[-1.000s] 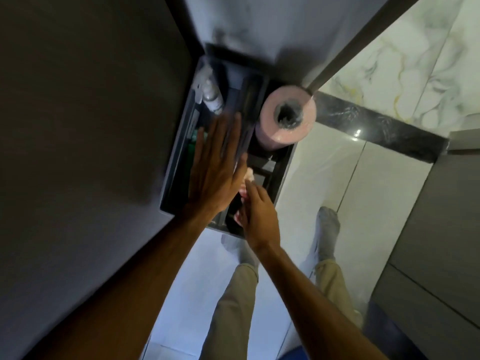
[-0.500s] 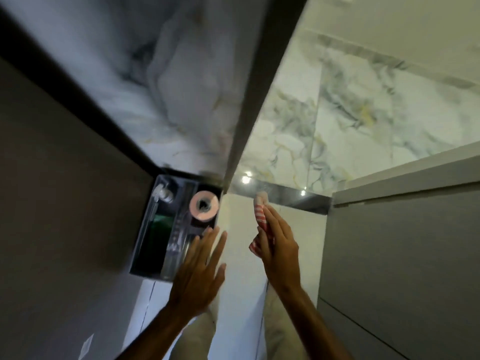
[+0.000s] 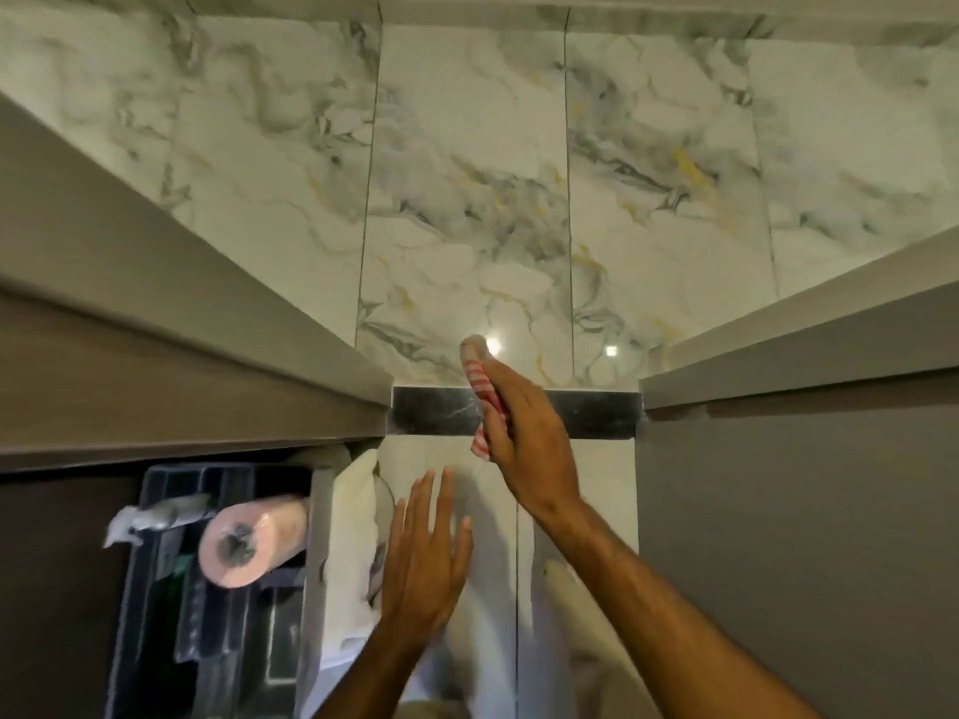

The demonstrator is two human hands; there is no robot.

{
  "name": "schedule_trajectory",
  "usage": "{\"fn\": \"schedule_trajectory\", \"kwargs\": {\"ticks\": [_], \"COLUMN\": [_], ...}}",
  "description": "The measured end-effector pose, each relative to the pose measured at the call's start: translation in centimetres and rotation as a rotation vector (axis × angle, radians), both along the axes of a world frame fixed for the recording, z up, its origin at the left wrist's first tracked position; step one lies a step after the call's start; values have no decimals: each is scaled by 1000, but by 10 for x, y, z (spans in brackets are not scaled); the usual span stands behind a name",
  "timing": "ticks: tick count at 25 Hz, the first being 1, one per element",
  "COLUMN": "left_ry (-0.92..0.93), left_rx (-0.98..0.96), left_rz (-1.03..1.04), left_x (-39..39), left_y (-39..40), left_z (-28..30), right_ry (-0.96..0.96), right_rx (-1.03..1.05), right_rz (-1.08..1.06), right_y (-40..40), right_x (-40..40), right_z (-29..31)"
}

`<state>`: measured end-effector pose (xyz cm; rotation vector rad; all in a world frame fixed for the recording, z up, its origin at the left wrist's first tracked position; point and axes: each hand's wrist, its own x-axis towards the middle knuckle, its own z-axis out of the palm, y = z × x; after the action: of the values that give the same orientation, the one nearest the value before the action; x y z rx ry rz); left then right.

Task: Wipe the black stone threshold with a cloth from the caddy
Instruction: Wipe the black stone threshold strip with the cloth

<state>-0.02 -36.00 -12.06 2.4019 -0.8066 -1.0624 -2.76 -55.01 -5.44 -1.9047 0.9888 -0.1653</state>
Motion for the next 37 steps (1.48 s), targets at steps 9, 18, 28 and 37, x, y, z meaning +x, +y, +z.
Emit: {"fn": "schedule_trajectory", "kwargs": {"ticks": [9,18,28,37], "left_ry": [-348,-615,-649,-668], "left_rx": [211,22,94,52], "left_rz": [-163,-45,9,-11], "left_x": [34,36,31,31], "left_y": [-11,58,54,58], "left_z": [-392,-569,-556,-556], "right_ry": [97,85,215,198], "right_rx": [119,-606,-541,-492], "right_rz": [17,629,396,326], "right_y": [6,40,43,62], "right_x": [50,135,70,-49], "right_z": [-412,-618,-600,-598]}}
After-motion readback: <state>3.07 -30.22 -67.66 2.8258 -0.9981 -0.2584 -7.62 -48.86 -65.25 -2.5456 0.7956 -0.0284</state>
